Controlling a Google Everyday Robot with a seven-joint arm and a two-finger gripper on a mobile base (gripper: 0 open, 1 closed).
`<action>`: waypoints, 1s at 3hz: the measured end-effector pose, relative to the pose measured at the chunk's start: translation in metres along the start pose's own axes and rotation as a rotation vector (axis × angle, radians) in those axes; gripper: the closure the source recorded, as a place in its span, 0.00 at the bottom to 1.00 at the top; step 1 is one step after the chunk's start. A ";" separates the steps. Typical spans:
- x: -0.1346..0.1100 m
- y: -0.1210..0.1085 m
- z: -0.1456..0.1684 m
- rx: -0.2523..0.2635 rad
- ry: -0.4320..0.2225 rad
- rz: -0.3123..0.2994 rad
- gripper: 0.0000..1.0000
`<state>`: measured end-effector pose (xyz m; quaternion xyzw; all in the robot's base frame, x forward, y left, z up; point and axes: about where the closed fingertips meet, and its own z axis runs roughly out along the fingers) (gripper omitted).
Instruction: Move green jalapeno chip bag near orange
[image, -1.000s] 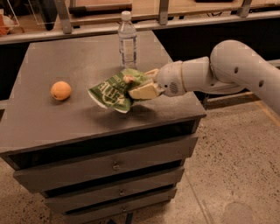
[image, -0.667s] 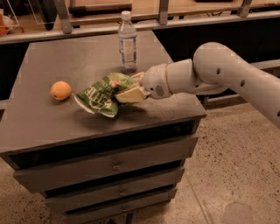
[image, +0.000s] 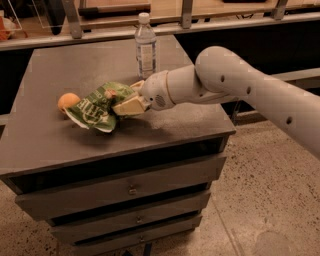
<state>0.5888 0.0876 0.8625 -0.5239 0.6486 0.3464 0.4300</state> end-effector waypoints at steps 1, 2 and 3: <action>-0.001 -0.011 0.007 0.005 0.001 -0.014 1.00; 0.006 -0.020 0.009 0.012 0.005 -0.018 0.82; 0.013 -0.027 0.009 0.010 0.007 -0.014 0.59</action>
Offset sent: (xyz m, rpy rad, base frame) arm 0.0342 -0.0087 -0.0185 -0.0162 -0.0271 -0.0206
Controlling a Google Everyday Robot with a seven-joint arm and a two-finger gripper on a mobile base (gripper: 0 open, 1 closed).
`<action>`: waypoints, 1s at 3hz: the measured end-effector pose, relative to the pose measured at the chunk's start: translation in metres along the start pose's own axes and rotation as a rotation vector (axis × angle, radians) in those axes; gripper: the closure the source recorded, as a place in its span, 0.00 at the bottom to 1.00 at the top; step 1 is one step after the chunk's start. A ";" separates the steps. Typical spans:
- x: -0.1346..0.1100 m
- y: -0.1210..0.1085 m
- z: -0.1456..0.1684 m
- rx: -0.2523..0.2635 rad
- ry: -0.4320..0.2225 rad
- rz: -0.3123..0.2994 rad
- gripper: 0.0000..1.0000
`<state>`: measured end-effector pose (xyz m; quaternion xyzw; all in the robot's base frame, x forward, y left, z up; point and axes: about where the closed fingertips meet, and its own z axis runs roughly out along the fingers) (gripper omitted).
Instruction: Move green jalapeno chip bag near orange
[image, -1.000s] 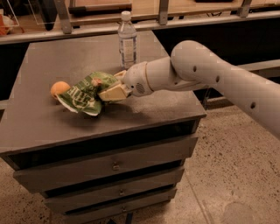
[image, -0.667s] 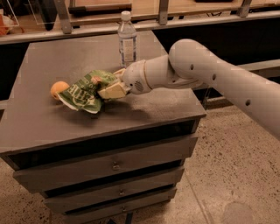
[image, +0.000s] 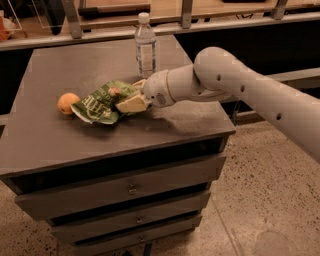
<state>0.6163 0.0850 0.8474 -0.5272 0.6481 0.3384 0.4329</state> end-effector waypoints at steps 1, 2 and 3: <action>0.004 -0.004 0.000 0.000 -0.003 0.006 0.36; 0.005 -0.008 -0.002 0.013 -0.005 0.003 0.12; 0.005 -0.010 -0.006 0.028 -0.005 0.002 0.00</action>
Offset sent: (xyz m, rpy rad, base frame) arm 0.0122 -0.0138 -0.0021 0.0057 -0.0169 -0.0371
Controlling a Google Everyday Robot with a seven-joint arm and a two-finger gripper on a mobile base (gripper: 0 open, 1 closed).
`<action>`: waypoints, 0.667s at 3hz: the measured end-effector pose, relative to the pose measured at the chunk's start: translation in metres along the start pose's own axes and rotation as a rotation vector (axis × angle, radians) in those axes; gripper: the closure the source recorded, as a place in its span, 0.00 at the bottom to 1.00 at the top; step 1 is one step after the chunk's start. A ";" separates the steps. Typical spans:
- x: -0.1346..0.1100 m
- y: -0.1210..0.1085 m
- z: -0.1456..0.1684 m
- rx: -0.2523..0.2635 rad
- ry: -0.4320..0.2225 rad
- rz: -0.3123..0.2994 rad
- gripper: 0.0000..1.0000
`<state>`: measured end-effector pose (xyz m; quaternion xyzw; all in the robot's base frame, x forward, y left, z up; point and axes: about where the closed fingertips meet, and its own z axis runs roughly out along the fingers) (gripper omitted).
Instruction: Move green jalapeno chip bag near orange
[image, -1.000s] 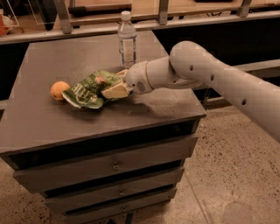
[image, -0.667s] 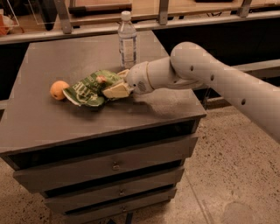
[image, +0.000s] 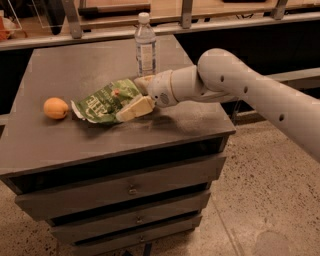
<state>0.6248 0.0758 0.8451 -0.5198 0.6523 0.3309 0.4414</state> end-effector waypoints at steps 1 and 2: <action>-0.006 -0.009 -0.010 0.029 -0.026 0.013 0.00; -0.009 -0.037 -0.044 0.123 -0.029 0.001 0.00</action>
Offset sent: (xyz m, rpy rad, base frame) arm 0.0532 -0.1007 0.0490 0.0055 -0.1170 -0.2289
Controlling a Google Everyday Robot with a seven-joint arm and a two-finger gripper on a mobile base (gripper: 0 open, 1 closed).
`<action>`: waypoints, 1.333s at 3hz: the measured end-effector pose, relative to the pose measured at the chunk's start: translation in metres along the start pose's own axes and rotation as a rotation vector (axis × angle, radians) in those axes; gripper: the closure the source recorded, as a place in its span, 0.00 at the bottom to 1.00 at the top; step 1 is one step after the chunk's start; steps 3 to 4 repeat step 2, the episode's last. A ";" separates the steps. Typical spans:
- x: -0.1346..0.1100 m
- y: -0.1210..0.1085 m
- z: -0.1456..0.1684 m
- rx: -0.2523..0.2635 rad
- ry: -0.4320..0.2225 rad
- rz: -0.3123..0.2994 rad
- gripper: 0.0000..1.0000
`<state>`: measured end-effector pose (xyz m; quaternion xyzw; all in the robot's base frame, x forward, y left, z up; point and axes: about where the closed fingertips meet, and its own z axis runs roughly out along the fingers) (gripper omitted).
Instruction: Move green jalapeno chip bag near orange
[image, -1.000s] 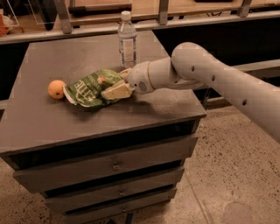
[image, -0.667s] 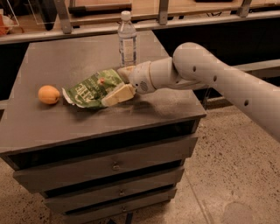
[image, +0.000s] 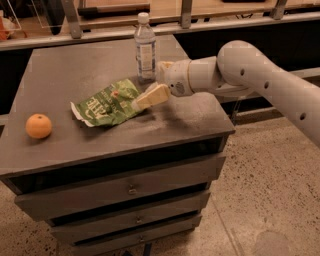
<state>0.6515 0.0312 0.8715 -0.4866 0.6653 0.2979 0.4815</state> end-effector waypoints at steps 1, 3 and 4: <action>-0.002 -0.036 -0.039 0.128 0.017 -0.023 0.00; -0.002 -0.036 -0.039 0.128 0.017 -0.023 0.00; -0.002 -0.036 -0.039 0.128 0.017 -0.023 0.00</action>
Offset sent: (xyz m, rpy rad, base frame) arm 0.0151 -0.0375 0.0153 -0.0247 -0.0470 -0.0900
